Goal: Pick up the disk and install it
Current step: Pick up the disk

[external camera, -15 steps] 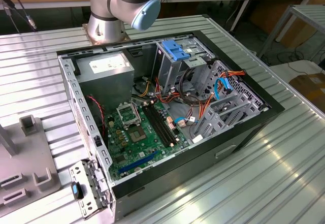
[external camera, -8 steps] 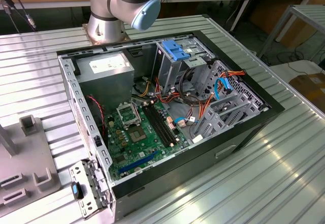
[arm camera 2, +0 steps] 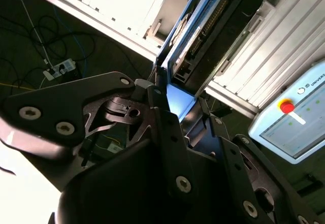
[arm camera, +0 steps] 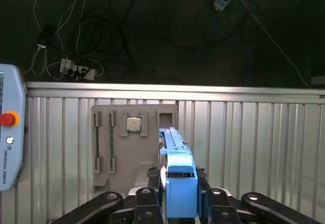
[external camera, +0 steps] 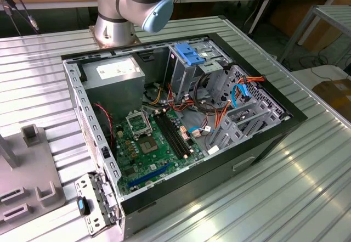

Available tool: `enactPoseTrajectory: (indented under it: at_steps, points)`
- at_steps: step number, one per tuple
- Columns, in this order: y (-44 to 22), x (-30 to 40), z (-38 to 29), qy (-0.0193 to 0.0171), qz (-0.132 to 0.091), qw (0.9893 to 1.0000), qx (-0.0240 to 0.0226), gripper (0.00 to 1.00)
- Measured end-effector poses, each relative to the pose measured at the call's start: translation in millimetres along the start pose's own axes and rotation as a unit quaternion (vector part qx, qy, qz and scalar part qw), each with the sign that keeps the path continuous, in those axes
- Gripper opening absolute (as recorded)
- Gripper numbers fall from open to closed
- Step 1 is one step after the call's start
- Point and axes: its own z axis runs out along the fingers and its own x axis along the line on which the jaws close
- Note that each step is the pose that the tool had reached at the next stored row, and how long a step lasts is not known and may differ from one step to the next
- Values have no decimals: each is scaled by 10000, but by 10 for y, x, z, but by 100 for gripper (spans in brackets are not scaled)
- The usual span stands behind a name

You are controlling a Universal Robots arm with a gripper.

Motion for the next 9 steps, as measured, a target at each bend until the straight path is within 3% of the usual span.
enactPoseTrajectory:
  at_steps: [3, 7, 9]
  points:
    - [-2, 0, 0, 0, 0, 10000, 0, 36]
    - [-57, 2, 1, 0, 0, 10000, 0, 36]
    - [-140, 4, 2, 0, 0, 10000, 0, 36]
